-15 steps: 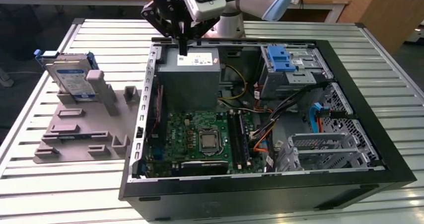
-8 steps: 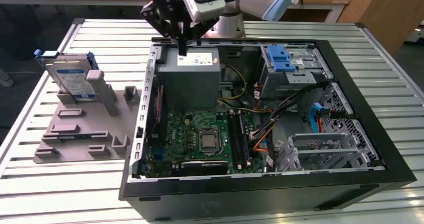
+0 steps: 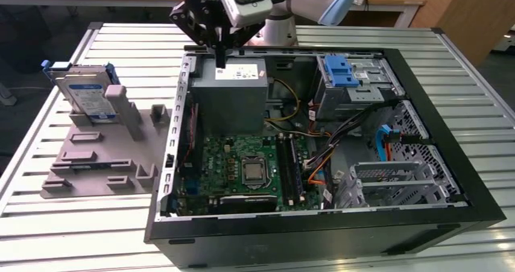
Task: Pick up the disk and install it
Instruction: 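Reach for the disk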
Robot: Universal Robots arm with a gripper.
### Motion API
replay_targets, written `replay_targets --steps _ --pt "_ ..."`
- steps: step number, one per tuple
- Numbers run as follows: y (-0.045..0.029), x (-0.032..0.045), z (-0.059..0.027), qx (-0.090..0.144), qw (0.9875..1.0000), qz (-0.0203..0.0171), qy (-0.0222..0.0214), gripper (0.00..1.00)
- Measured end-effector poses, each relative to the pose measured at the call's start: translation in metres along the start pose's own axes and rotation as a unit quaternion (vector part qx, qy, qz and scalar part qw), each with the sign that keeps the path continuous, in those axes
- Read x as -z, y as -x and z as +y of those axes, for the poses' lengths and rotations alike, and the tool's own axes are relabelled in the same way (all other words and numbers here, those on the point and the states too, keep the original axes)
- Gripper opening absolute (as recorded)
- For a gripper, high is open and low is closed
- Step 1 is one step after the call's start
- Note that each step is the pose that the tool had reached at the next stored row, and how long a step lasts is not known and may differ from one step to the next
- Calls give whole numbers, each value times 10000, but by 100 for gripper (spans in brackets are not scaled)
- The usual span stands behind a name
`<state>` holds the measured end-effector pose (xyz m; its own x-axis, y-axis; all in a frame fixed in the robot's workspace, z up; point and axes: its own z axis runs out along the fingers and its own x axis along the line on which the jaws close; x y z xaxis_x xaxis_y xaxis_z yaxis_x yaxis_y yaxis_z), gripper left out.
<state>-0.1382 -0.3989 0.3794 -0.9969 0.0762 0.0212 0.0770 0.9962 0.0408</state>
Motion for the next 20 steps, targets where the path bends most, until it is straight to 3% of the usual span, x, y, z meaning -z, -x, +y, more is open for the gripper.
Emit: replay_targets --steps 19,20 --pt "-60 -14 -2 0 10000 15 -1 11" --pt "-104 -28 -6 -1 10000 18 -1 11"
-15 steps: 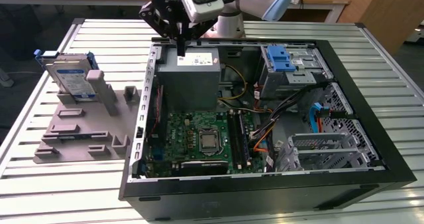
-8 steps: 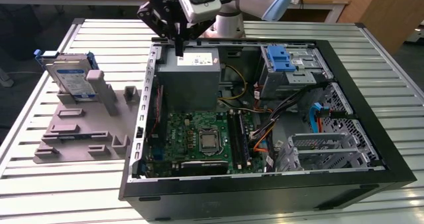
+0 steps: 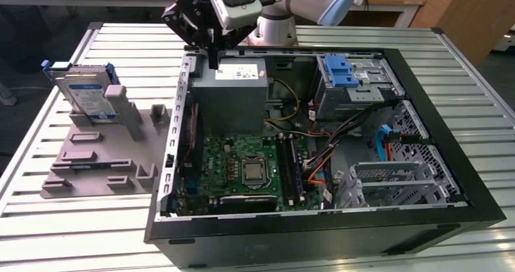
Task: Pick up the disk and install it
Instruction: 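Reach for the disk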
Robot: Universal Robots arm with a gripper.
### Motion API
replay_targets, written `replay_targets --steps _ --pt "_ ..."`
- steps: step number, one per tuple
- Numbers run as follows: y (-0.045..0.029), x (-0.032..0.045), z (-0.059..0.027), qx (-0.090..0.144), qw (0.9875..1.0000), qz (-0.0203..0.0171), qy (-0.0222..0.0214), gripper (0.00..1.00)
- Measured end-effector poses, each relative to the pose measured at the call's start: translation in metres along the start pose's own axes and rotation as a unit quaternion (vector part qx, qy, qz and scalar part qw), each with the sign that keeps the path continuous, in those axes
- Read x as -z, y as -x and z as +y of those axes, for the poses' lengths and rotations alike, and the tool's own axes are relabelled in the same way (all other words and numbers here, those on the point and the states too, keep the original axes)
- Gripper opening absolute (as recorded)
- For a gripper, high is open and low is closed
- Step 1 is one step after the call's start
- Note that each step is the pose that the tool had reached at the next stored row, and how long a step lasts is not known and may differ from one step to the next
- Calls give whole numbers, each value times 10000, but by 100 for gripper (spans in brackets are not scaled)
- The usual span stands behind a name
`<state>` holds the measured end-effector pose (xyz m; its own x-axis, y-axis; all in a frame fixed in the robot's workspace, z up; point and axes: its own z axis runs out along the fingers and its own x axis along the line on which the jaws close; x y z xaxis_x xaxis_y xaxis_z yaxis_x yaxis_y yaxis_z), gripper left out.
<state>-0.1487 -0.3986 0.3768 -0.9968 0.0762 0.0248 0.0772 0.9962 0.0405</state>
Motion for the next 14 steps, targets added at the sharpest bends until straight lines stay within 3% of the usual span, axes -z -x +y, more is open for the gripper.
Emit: replay_targets --steps 1,14 --pt "-27 -33 -3 -1 10000 22 -1 11" --pt "-73 -41 -7 -1 10000 26 -2 11"
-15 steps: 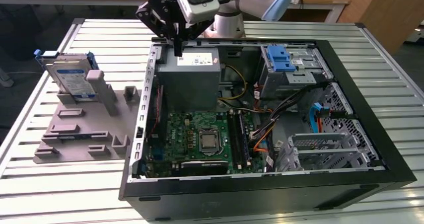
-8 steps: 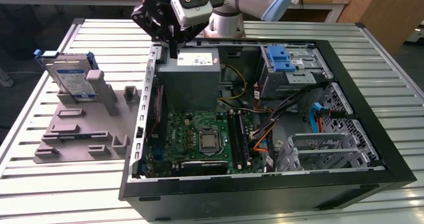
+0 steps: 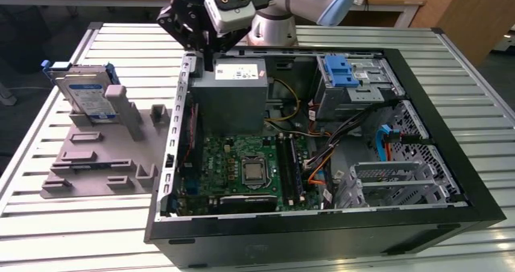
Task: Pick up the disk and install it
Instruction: 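Reach for the disk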
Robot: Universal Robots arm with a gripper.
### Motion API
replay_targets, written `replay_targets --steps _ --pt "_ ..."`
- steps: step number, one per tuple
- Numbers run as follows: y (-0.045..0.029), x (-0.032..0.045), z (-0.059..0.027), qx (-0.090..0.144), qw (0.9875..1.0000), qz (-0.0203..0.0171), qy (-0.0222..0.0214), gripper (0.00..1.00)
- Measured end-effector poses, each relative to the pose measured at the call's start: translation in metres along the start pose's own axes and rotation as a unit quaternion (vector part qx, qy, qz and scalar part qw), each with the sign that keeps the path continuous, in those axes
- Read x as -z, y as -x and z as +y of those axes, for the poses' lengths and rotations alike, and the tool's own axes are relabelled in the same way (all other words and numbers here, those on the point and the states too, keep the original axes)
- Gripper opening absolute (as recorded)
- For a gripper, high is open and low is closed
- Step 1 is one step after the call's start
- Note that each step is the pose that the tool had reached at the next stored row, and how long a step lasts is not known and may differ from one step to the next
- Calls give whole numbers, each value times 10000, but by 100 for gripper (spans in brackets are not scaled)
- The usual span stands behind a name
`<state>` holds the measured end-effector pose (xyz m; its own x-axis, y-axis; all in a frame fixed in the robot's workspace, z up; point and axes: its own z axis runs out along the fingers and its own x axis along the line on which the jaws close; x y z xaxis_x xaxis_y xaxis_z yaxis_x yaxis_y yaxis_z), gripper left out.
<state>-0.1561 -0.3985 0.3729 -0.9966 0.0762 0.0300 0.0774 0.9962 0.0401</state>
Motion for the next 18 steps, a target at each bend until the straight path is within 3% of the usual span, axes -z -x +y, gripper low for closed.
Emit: replay_targets --steps 8,18 --pt "-142 -13 26 0 10000 0 0 11" --pt "-528 -30 126 1 10000 -7 1 11"
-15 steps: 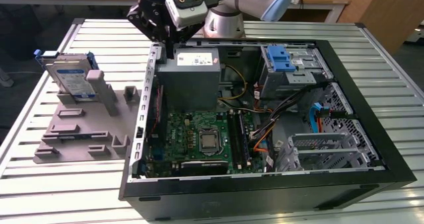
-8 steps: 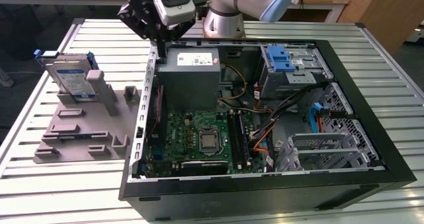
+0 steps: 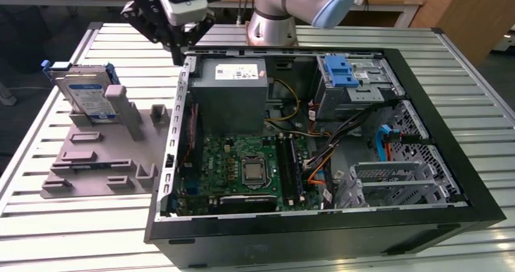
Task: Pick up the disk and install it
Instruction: 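Reach for the disk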
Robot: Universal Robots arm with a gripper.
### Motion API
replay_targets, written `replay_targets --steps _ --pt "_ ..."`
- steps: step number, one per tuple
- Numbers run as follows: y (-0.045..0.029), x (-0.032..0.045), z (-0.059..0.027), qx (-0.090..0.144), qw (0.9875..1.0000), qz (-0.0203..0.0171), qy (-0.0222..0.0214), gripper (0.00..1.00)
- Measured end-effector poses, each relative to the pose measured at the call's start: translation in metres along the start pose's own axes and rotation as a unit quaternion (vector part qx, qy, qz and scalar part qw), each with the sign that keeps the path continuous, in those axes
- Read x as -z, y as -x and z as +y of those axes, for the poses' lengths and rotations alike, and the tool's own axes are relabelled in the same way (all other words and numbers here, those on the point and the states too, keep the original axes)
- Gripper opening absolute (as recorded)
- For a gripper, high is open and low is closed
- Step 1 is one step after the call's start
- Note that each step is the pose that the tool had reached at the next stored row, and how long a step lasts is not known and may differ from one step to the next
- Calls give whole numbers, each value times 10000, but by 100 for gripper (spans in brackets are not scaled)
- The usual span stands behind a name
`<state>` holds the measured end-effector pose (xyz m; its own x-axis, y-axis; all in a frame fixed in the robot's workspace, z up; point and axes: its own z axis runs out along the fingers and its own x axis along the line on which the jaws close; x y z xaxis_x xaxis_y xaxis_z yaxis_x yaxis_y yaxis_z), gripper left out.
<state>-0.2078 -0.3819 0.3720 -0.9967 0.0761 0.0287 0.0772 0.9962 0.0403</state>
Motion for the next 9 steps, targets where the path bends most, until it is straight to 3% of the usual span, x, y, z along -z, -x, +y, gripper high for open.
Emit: replay_targets --steps 9 --pt "-354 -23 152 0 10000 -6 0 11"
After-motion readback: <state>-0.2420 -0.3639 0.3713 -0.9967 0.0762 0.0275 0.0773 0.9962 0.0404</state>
